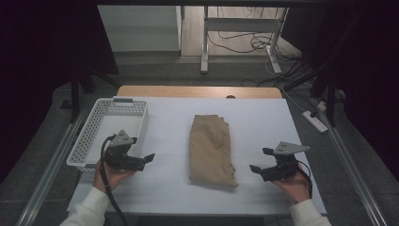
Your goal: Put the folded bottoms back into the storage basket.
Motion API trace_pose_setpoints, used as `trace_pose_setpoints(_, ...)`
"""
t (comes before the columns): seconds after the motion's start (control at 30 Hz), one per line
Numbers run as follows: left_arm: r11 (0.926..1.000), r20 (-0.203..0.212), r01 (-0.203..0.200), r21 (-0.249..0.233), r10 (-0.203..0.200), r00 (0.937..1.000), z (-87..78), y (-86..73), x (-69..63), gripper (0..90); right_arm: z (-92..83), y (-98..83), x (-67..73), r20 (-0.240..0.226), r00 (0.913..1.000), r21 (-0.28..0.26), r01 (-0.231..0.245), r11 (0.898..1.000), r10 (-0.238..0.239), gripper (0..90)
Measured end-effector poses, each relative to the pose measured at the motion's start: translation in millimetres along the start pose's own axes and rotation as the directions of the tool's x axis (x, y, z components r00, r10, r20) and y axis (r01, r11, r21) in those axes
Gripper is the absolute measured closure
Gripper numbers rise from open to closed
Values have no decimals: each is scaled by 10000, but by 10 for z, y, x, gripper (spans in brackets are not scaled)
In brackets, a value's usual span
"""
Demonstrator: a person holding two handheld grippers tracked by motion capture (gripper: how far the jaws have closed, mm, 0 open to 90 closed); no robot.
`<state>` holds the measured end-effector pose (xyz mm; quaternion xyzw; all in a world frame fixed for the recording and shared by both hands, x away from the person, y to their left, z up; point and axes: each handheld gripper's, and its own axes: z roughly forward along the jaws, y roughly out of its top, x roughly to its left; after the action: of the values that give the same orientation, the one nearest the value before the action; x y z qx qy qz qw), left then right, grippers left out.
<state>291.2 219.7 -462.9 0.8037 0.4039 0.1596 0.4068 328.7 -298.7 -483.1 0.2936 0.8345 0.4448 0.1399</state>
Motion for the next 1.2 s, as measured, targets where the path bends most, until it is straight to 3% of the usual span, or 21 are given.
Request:
trace_pose_setpoints(0.1, 9999, 28, 78, -134, -77, 10000, -31, 21, 2, 77, -21, -1, -7, 65, 10000, -95, -50, 9999, 51, 97)
trace_pose_setpoints(0.3, 9995, -233, -257, -168, 253, 9994, -67, 45, -37, 78, 41, -29, -26, -229, 9995, -4, -220, 9998, 220, 97)
trace_pose_setpoints(0.37, 9995, -36, -205, -247, 205, 9998, -58, 53, -23, 78, 46, -24, -1, -316, 9992, 1, -262, 9997, 262, 97)
trace_pose_setpoints(0.47, 9995, 41, -230, -217, 231, 9997, -35, 43, -20, 78, 33, -13, 63, 29, 10000, 134, -76, 9999, 76, 98)
trace_pose_setpoints(0.53, 9997, 211, -159, -205, 164, 9996, -25, 27, -23, 79, 36, -14, 85, 12, 10000, 177, -16, 9998, 16, 98)
trace_pose_setpoints(0.8, 9999, 150, -100, -39, 101, 9998, -1, -15, -12, 79, 68, 34, 64, -26, 10000, 97, 48, 9999, -48, 98)
trace_pose_setpoints(1.0, 9998, 137, 73, -192, -71, 9999, -12, -15, 35, 80, 69, 39, 92, -230, 9997, 109, 25, 9999, -22, 116)
trace_pose_setpoints(1.2, 9998, 66, -139, -153, 140, 9999, -14, 27, -15, 80, 38, 54, 128, -200, 9996, -39, 193, 9998, -194, 116)
